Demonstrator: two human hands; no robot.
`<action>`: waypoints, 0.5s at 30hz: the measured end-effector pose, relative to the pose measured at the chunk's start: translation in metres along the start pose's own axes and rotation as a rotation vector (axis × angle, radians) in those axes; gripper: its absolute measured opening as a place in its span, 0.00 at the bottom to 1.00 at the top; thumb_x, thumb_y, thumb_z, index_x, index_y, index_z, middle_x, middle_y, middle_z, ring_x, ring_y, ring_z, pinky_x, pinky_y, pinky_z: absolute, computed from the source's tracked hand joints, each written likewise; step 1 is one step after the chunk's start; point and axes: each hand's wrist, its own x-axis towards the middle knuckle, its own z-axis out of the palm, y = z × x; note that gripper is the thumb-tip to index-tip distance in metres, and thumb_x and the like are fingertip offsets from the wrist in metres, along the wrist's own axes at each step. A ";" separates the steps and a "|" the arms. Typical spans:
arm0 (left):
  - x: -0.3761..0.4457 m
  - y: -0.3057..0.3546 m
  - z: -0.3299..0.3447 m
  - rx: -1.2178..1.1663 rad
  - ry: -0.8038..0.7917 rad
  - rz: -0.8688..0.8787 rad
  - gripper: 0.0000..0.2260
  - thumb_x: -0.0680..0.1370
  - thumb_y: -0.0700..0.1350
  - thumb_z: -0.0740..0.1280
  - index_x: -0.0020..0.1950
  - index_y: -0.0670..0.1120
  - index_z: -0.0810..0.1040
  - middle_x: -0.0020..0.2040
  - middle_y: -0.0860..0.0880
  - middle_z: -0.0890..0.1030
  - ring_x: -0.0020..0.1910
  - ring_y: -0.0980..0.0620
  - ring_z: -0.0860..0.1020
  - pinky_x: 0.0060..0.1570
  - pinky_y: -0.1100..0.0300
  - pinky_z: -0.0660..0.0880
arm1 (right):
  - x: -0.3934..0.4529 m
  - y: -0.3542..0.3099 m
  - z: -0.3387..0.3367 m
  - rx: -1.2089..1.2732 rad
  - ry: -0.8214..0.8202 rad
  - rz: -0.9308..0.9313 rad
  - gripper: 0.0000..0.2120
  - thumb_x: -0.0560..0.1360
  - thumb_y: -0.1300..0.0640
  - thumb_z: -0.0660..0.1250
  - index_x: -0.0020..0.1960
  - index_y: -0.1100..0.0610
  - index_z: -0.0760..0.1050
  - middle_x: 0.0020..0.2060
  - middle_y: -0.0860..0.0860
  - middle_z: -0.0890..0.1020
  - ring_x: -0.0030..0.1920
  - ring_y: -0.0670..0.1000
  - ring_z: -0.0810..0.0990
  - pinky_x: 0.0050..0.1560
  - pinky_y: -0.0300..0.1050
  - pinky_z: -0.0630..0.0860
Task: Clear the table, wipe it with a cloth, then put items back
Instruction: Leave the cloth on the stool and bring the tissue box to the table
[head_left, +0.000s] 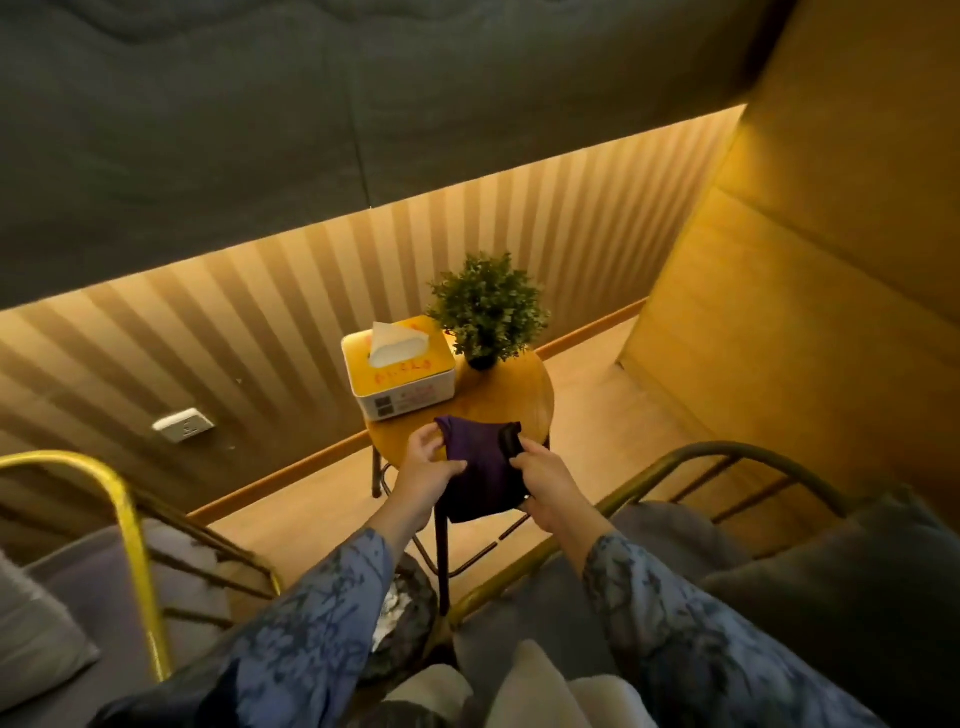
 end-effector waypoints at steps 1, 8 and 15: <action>0.010 0.004 -0.003 -0.002 0.009 -0.001 0.32 0.74 0.32 0.70 0.74 0.47 0.62 0.73 0.45 0.68 0.65 0.48 0.71 0.63 0.48 0.73 | 0.008 -0.005 0.008 -0.030 -0.009 -0.011 0.20 0.81 0.64 0.54 0.69 0.51 0.72 0.59 0.54 0.78 0.54 0.56 0.78 0.44 0.49 0.79; 0.070 0.006 -0.013 -0.009 -0.004 -0.070 0.32 0.78 0.41 0.69 0.77 0.46 0.56 0.76 0.46 0.64 0.72 0.46 0.66 0.63 0.52 0.71 | 0.063 -0.027 0.027 -0.267 0.051 -0.043 0.12 0.82 0.63 0.55 0.59 0.54 0.74 0.49 0.51 0.76 0.49 0.54 0.77 0.42 0.48 0.77; 0.098 -0.006 -0.051 -0.084 0.218 -0.177 0.23 0.78 0.43 0.68 0.71 0.46 0.65 0.66 0.42 0.74 0.63 0.45 0.74 0.63 0.47 0.73 | 0.107 -0.030 0.047 -0.573 0.286 -0.252 0.15 0.78 0.61 0.62 0.64 0.57 0.76 0.61 0.53 0.80 0.63 0.54 0.76 0.65 0.49 0.71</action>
